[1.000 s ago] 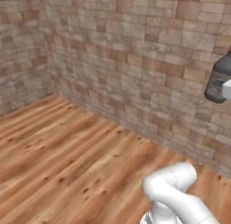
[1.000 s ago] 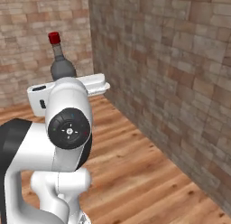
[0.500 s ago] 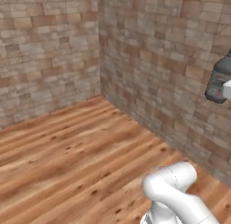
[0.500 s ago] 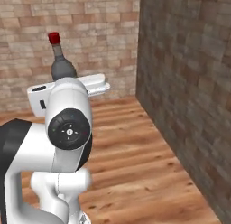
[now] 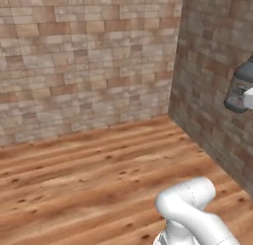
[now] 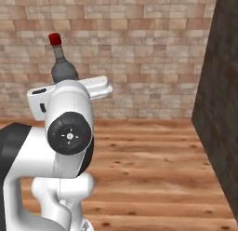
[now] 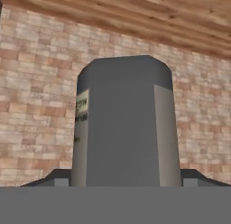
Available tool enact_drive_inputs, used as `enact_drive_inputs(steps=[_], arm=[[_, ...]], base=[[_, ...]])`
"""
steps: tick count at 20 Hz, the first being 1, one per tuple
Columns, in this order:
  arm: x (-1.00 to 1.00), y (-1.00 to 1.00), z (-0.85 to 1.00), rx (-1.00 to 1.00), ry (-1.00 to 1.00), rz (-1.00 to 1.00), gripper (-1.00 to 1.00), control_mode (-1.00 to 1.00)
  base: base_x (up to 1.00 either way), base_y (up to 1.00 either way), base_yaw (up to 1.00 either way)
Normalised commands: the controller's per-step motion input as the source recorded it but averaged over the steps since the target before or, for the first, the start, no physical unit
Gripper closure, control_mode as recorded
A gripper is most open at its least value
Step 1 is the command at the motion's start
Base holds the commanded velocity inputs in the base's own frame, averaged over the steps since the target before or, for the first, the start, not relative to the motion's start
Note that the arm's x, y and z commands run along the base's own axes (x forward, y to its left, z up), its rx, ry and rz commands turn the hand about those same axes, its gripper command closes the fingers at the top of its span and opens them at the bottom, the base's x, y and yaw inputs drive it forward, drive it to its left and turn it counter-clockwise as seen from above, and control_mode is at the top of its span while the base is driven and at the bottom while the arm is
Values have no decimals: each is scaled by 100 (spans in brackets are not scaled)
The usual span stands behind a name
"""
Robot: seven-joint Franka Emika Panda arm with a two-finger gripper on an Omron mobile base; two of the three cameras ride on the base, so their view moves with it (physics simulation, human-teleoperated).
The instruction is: There is a bowl on the dining counter. Grab a lemon wedge from the fridge and place it in the bowl. Then get the liquor bottle and glass cup from the cabinet and place them next to the bowl.
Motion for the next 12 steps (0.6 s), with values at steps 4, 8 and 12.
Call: enact_drive_inputs(steps=[4, 8, 12], arm=[[0, 0, 0, 0, 0, 0, 100, 100], [0, 0, 0, 0, 0, 0, 100, 100], [0, 0, 0, 0, 0, 0, 100, 100]], base=[[94, 10, 51], [97, 10, 53], [100, 9, 53]])
